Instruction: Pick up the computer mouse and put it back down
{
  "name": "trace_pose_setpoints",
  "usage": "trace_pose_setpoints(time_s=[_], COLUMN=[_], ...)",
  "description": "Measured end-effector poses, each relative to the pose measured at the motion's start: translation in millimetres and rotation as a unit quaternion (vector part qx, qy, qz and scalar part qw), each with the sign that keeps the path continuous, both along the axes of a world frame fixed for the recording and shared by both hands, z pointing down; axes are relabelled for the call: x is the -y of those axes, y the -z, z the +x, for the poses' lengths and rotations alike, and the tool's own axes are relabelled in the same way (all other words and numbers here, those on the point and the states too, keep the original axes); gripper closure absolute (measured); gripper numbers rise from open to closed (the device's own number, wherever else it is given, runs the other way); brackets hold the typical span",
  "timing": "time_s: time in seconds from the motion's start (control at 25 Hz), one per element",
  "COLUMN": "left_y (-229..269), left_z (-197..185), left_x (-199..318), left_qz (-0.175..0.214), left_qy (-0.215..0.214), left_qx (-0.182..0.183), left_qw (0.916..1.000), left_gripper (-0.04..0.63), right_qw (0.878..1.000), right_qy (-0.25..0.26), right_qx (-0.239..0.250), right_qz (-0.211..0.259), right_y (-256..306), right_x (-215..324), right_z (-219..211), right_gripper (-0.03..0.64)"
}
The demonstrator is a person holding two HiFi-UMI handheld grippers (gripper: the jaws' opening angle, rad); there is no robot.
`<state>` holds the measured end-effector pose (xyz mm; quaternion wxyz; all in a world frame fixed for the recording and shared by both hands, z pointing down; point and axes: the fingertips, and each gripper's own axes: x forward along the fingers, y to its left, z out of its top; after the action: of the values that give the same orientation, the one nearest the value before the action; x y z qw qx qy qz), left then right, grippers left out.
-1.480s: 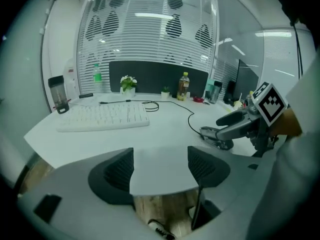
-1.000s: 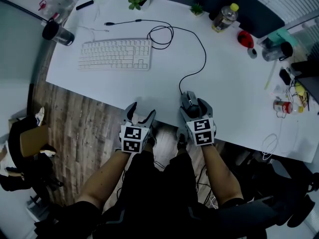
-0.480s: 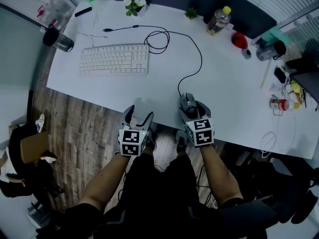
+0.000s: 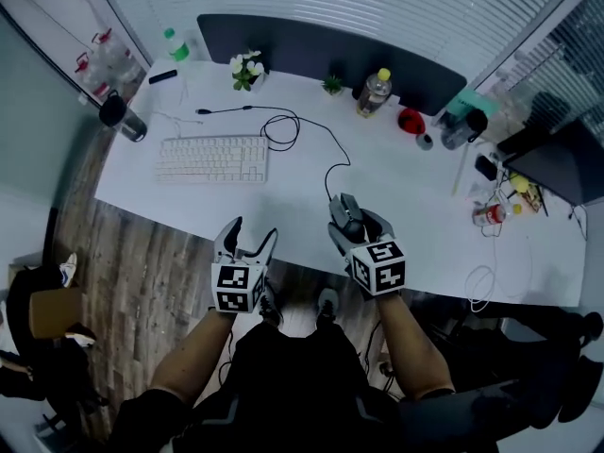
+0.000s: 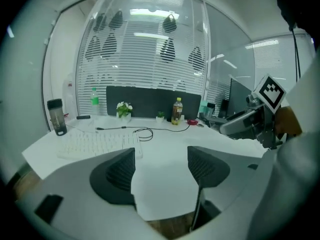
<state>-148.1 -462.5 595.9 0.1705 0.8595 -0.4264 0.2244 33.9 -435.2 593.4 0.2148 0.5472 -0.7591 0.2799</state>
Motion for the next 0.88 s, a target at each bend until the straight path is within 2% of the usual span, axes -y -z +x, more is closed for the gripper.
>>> trace_pose_setpoints(time_s=[0.32,0.64,0.88], left_y=[93.4,156.5,164.3], left_z=[17.0,21.6,19.4], left_x=[5.1,10.7,7.2], left_qz=[0.073,0.126,0.132], left_qy=[0.004,-0.003,-0.008], left_qx=[-0.059,-0.075,-0.069], left_qw=[0.9956,0.9892,0.9889], left_gripper=[0.252,0.252,0.252], right_qw=[0.999,0.996,0.995], right_qy=[-0.007,-0.021,-0.034], right_qx=[0.012,0.010,0.012], right_qz=[0.039,0.085,0.094], right_y=[86.7,137.0,145.6], right_x=[-0.7,-3.9,-7.6], right_z=[11.1,26.6,31.9], right_gripper=[0.324,0.324,0.324])
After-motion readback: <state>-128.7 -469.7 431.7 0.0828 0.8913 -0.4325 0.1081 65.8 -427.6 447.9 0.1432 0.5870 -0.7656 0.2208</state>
